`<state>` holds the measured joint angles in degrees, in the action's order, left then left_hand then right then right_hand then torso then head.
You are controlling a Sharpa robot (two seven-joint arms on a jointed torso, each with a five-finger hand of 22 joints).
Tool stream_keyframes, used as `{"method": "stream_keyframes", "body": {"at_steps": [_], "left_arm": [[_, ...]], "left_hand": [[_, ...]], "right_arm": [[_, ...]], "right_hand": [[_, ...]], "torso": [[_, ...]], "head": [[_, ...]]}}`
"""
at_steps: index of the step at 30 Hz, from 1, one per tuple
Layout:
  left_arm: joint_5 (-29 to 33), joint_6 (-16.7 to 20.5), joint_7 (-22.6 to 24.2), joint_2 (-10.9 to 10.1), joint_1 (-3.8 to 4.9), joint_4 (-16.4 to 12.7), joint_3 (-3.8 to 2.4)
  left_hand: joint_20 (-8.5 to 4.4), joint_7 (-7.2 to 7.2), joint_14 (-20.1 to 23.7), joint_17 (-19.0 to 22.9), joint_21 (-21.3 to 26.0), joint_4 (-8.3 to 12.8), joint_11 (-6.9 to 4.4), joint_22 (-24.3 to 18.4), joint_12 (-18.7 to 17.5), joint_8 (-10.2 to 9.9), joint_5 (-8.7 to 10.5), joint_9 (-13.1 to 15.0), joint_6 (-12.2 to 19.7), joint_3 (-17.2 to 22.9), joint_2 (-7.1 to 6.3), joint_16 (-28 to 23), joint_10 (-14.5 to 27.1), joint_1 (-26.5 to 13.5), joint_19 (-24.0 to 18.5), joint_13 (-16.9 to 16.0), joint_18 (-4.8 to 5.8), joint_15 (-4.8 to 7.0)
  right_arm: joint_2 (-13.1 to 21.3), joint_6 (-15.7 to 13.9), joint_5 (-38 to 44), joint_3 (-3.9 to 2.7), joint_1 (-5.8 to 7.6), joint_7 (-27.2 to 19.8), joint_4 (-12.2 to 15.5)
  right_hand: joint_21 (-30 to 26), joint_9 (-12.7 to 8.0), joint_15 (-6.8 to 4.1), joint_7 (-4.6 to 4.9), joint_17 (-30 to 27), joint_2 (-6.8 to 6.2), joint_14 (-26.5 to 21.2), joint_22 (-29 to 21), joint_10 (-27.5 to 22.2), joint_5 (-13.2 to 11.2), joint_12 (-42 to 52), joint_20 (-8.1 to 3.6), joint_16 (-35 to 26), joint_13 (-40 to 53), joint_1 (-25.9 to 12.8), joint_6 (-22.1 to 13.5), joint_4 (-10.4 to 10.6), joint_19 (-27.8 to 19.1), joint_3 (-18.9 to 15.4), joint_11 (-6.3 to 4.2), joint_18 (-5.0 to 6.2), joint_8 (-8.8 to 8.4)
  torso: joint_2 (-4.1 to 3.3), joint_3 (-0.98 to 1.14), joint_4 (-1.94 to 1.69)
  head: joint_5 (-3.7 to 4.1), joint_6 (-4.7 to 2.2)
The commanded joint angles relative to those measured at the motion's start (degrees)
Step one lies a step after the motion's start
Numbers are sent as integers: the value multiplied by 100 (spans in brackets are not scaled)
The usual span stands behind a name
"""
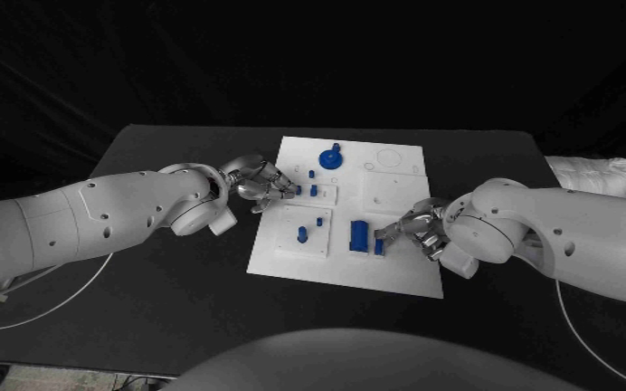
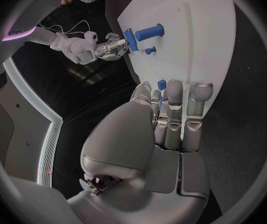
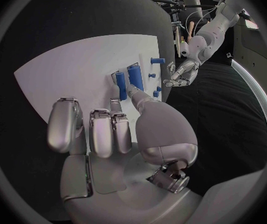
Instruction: Assemble the parts on the task board
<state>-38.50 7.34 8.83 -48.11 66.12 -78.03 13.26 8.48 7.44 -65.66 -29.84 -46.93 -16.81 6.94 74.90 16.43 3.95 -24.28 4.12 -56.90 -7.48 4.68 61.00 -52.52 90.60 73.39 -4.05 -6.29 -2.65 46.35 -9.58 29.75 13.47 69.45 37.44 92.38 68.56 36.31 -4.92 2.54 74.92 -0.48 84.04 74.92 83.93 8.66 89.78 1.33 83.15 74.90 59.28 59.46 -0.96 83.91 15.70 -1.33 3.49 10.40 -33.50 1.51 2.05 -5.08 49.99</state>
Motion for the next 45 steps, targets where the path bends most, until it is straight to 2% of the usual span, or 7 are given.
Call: {"method": "stream_keyframes", "body": {"at_steps": [1,17,26,35,40,42,45], "left_arm": [[-2,-99,10,15,-1,-8,-3],[-3,-110,1,15,-2,-13,-3],[-3,33,170,-30,-2,-65,-4],[35,422,576,-264,30,-378,-7],[156,681,822,-424,121,-575,-13],[242,803,962,-498,192,-666,-14],[425,968,1170,-617,298,-815,-15]], "left_hand": [[-4,31,49,9,21,18,3,526,34,-5,-23,-4,7,-2,-10,-34,-7,67,-50,0,-106,11],[-3,31,51,11,23,19,5,526,36,-6,-37,-4,7,0,-14,-34,-7,80,-51,0,-106,10],[-1,42,47,-4,10,15,4,530,44,2,-60,-1,-9,-1,-26,-21,-17,96,-46,-1,-104,8],[-1,72,-2,-54,-41,8,0,542,90,31,-69,13,-89,-41,-87,30,-91,79,-12,-10,-98,12],[-31,95,-171,-295,-462,0,-81,642,288,37,-66,16,-148,-76,-102,200,-434,29,201,-99,-43,70],[-78,92,-309,-513,-705,-6,-147,691,428,32,-43,15,-167,-112,-110,352,-601,-40,324,-173,-11,124],[-109,80,-208,-336,-588,-7,-167,655,508,24,21,11,-185,-173,-120,273,-608,-152,276,-221,-31,139]], "right_arm": [[7,160,136,4,-11,-26,21],[97,183,270,4,-18,-51,74],[458,10,-214,-15,47,-418,411],[1092,-60,-578,-24,463,-1576,841],[1376,-714,-749,-23,634,-2807,981],[1449,-955,-901,-21,667,-3380,998],[1496,-1150,-1229,-17,689,-4077,1006]], "right_hand": [[1,6,-22,21,437,-43,381,954,607,-28,22,-12,-3,1510,43,33,-14,6,-33,-28,67,-3],[17,472,-40,-11,467,-87,386,961,607,-276,22,-27,20,1510,64,-32,57,20,-376,-56,62,360],[198,1936,-135,-178,605,-41,418,1008,607,-448,22,-117,123,1510,-210,-460,612,83,-1137,-166,36,1632],[343,2415,-245,-327,683,162,432,1039,607,-392,22,-207,182,1510,-843,-192,1505,103,-1768,-316,11,2192],[-1433,2218,-87,-184,-561,474,-161,605,514,-194,-131,-51,-769,1415,-861,-264,1777,-814,-2167,-157,278,1956],[-3485,1851,174,-5,-2060,574,-1205,62,-737,-231,-2100,104,-2106,210,-726,-394,1774,-2008,-2326,37,538,1606],[-4649,1194,562,296,-3449,685,-2590,-480,-2616,-170,-5121,428,-3762,-1766,-392,-549,1719,-2883,-2526,416,504,1086]], "torso": [[0,-1,0],[0,0,-1],[4,0,-9],[20,1,5],[60,-5,20],[92,-18,35],[120,-23,53]], "head": [[0,1],[-15,1],[-34,1],[-89,1],[-74,1],[-88,1],[-109,1]]}}
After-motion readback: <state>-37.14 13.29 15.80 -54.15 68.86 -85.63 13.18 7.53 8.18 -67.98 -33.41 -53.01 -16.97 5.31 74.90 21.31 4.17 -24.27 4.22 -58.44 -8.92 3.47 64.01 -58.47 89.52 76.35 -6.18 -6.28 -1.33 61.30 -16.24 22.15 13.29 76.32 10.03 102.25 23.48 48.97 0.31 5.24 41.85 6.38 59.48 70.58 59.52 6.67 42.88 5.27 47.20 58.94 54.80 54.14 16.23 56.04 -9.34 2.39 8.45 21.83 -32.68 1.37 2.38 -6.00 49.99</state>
